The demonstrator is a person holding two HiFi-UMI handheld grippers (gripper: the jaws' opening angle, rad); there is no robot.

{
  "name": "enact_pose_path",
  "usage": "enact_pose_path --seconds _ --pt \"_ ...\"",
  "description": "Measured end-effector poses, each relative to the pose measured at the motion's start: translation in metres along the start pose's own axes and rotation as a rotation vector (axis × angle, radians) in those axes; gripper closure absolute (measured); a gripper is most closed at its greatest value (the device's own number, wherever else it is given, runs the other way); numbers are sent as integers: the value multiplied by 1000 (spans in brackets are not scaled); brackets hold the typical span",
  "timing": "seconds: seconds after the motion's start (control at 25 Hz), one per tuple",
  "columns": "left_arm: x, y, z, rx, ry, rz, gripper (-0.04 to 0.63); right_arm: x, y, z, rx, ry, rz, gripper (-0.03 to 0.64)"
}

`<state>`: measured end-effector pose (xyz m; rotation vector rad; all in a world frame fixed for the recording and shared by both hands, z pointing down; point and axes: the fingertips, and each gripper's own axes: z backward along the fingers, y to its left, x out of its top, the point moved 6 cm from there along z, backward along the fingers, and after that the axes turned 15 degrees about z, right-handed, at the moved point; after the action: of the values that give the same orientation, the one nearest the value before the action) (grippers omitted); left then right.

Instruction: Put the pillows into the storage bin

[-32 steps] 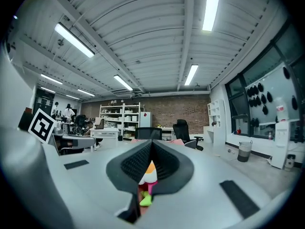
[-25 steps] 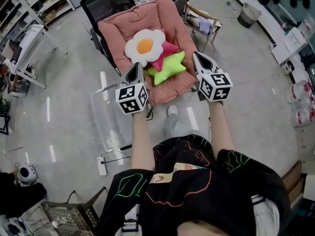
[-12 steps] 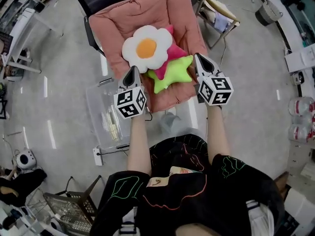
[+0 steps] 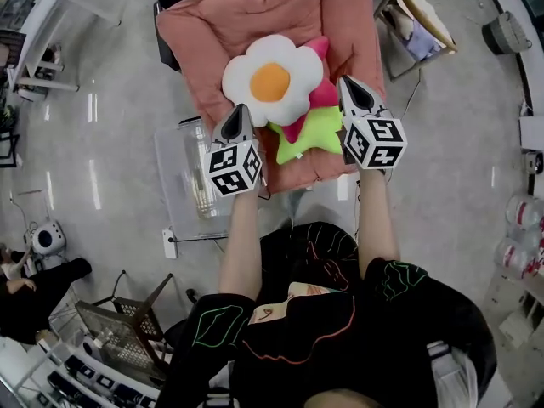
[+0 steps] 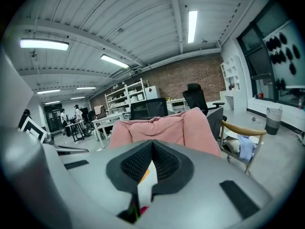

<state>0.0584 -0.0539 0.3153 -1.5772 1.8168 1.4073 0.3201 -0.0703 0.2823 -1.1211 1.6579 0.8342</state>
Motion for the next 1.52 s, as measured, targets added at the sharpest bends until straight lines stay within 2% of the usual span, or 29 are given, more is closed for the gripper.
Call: enact_pose_path --seconds 0.16,0.36,0.56,1.08,1.2,1.28,1.36,1.52 --pt "8 17 -14 53 19 29 600 7 8 -31 52 5 14 624" --pt "7 33 -33 79 52 58 600 3 5 -51 57 36 31 623" --pt "-18 52 -62 91 113 101 600 -25 2 -65 47 109 54 624" --pt "-72 100 -101 172 177 222 600 -81 1 -114 65 225 122 624" --pt "-86 106 -107 196 191 266 567 -87 -2 -124 80 236 138 623" --pt "-97 110 -111 211 199 300 518 -92 -4 -132 101 248 154 590" --pt "-107 113 -114 228 208 327 470 -98 -4 -140 123 270 165 516" --pt "-124 120 -119 259 222 375 420 -108 -7 -153 129 318 181 415"
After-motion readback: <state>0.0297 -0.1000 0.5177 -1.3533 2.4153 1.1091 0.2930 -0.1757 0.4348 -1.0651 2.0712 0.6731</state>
